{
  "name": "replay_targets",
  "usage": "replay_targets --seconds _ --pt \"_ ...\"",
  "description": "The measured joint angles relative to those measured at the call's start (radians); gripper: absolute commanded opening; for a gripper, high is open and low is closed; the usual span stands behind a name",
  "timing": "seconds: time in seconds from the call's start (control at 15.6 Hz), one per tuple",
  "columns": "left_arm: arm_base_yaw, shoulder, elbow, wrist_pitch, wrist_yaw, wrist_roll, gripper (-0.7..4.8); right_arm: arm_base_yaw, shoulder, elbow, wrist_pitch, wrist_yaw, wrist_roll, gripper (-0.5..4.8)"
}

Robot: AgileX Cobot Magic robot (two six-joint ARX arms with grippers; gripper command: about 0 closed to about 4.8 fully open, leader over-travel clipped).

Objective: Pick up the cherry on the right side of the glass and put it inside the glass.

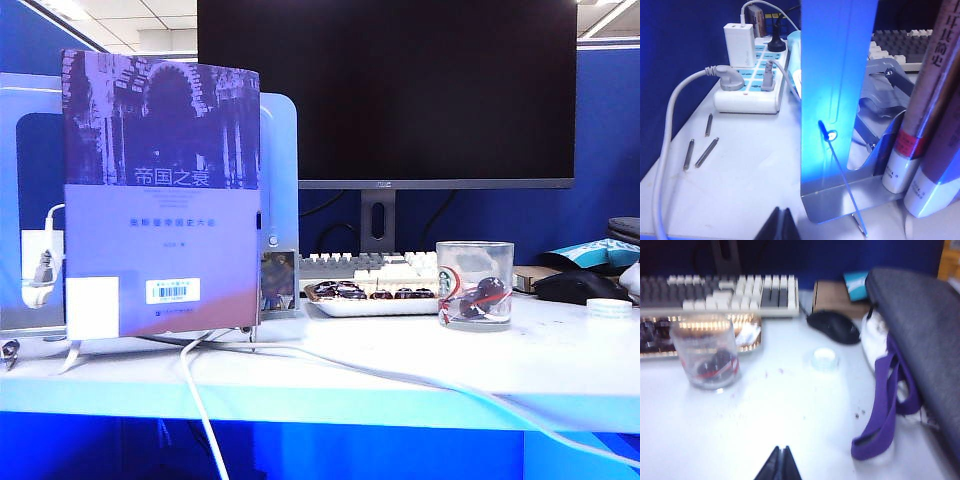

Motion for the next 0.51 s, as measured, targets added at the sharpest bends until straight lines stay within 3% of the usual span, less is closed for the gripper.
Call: replay_targets --seconds 0.51 --pt "0.000 0.000 0.000 0.000 0.000 0.000 -0.05 -0.040 -0.001 -0.077 0.003 -0.005 0.014 -0.01"
